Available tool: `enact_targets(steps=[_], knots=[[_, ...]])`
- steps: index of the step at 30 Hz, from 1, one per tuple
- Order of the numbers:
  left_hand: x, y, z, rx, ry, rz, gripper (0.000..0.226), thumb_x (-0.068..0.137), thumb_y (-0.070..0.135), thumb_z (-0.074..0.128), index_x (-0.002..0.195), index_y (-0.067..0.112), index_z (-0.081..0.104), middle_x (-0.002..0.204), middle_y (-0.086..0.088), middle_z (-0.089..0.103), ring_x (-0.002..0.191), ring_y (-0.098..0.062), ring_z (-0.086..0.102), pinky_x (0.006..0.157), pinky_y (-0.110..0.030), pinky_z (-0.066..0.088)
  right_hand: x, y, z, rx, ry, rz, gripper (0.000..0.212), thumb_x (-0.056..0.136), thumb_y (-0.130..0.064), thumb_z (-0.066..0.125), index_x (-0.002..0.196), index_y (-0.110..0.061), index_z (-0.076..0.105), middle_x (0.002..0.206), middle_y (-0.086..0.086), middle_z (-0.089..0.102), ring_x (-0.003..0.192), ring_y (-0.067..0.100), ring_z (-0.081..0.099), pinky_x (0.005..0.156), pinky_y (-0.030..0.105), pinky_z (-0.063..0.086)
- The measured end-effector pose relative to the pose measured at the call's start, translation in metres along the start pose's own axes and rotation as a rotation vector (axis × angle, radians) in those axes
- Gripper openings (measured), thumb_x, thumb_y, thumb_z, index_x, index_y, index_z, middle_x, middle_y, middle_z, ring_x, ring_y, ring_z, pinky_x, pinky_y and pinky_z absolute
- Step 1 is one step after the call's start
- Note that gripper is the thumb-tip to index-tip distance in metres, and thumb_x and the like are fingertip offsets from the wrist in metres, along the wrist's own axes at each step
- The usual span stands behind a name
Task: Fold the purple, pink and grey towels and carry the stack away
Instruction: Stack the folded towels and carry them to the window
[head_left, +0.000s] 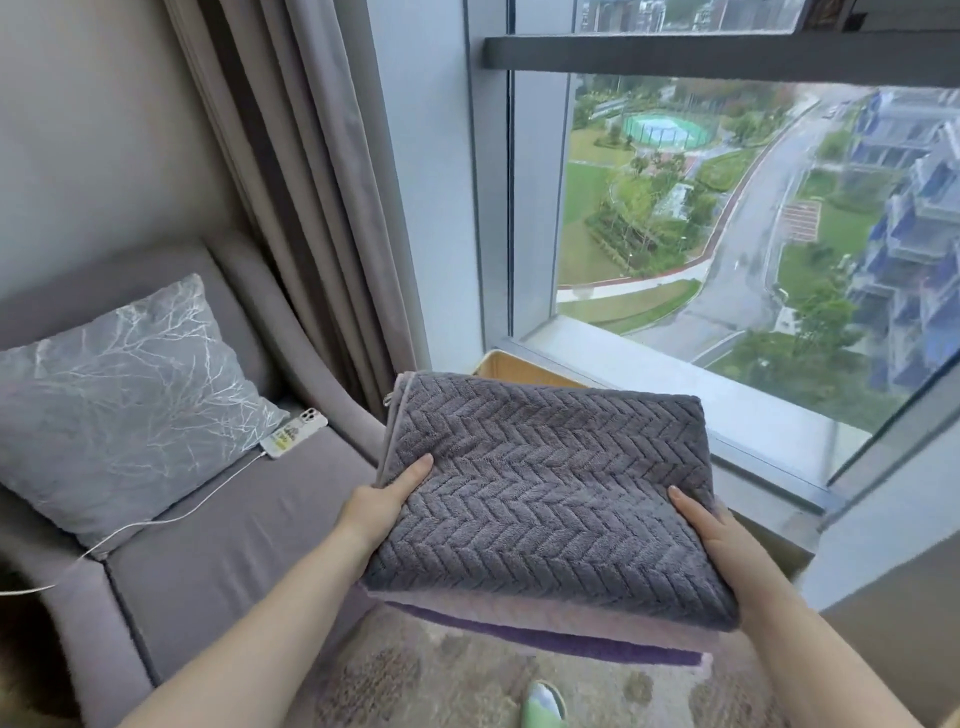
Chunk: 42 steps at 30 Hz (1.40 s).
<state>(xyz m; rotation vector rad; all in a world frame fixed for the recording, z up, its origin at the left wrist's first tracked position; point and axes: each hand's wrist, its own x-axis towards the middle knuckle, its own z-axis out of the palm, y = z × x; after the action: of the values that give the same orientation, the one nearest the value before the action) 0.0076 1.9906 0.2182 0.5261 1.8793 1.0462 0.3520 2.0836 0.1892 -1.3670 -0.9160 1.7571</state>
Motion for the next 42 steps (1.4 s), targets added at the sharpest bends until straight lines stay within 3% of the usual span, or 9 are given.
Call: enact_targets(steps=[5,10,15,19,23,25,27,32,42], knots=[[0.111,0.084,0.017,-0.011,0.025,0.047,0.100,0.032,0.077,0.075,0.107,0.011,0.069,0.103,-0.006,0.072,0.097,-0.024,0.067,0.099,-0.039,0.049,0.120,-0.059,0.030,0.004,-0.016,0.003,0.053,0.079,-0.038,0.071,0.126,-0.027,0.049,0.109,0.012,0.070,0.087,0.030,0.072,0.065,0.036,0.058],[0.202,0.159,0.023,0.024,0.031,0.075,0.100,0.033,0.082,0.073,0.101,0.009,0.071,0.098,-0.004,0.074,0.095,-0.023,0.068,0.098,-0.039,0.049,0.212,-0.126,0.060,-0.016,-0.016,-0.059,0.048,0.080,-0.036,0.070,0.123,-0.028,0.051,0.109,0.006,0.070,0.086,0.021,0.072,0.058,0.029,0.057],[0.307,0.215,0.040,0.044,-0.026,0.094,0.095,0.033,0.080,0.074,0.096,0.009,0.073,0.093,-0.005,0.075,0.091,-0.022,0.070,0.097,-0.039,0.050,0.297,-0.162,0.086,-0.047,0.022,-0.103,0.063,0.072,-0.042,0.073,0.128,-0.026,0.051,0.116,0.003,0.068,0.095,0.021,0.070,0.073,0.031,0.055],[0.391,0.245,0.062,0.082,-0.113,0.077,0.094,0.032,0.080,0.076,0.098,0.013,0.071,0.093,-0.004,0.075,0.089,-0.022,0.070,0.095,-0.040,0.052,0.359,-0.166,0.098,0.018,0.120,-0.097,0.048,0.082,-0.032,0.069,0.126,-0.024,0.052,0.111,0.003,0.070,0.089,0.018,0.071,0.063,0.027,0.057],[0.461,0.274,0.082,0.144,-0.178,0.075,0.094,0.036,0.081,0.075,0.102,0.015,0.070,0.093,-0.002,0.075,0.087,-0.021,0.071,0.088,-0.036,0.054,0.405,-0.173,0.108,0.089,0.184,-0.047,0.027,0.085,-0.026,0.068,0.110,-0.030,0.059,0.104,0.004,0.073,0.091,0.024,0.071,0.072,0.036,0.058],[0.488,0.284,0.093,0.180,-0.235,0.078,0.089,0.039,0.081,0.074,0.100,0.016,0.071,0.086,0.001,0.076,0.080,-0.018,0.072,0.076,-0.029,0.055,0.426,-0.173,0.107,0.116,0.220,-0.016,0.028,0.085,-0.024,0.068,0.110,-0.031,0.058,0.107,0.006,0.072,0.095,0.029,0.070,0.085,0.046,0.055],[0.509,0.291,0.104,0.222,-0.271,0.077,0.086,0.043,0.080,0.072,0.100,0.017,0.070,0.087,-0.001,0.076,0.081,-0.018,0.072,0.077,-0.029,0.055,0.443,-0.174,0.108,0.144,0.249,0.013,0.035,0.085,-0.021,0.068,0.116,-0.029,0.056,0.109,0.009,0.071,0.097,0.032,0.069,0.087,0.051,0.053],[0.558,0.275,0.126,0.265,-0.311,-0.006,0.096,0.038,0.083,0.069,0.105,0.014,0.068,0.099,-0.009,0.074,0.094,-0.028,0.069,0.097,-0.044,0.050,0.490,-0.164,0.104,0.148,0.268,0.095,0.031,0.085,-0.020,0.068,0.108,-0.036,0.055,0.103,0.006,0.072,0.088,0.027,0.072,0.067,0.039,0.058],[0.662,0.238,0.175,0.353,-0.405,-0.146,0.079,0.050,0.070,0.075,0.104,0.013,0.066,0.097,-0.007,0.075,0.086,-0.022,0.071,0.083,-0.035,0.055,0.583,-0.100,0.100,0.188,0.425,0.188,0.033,0.086,-0.008,0.066,0.112,-0.026,0.058,0.100,0.006,0.073,0.089,0.027,0.071,0.077,0.042,0.057]])
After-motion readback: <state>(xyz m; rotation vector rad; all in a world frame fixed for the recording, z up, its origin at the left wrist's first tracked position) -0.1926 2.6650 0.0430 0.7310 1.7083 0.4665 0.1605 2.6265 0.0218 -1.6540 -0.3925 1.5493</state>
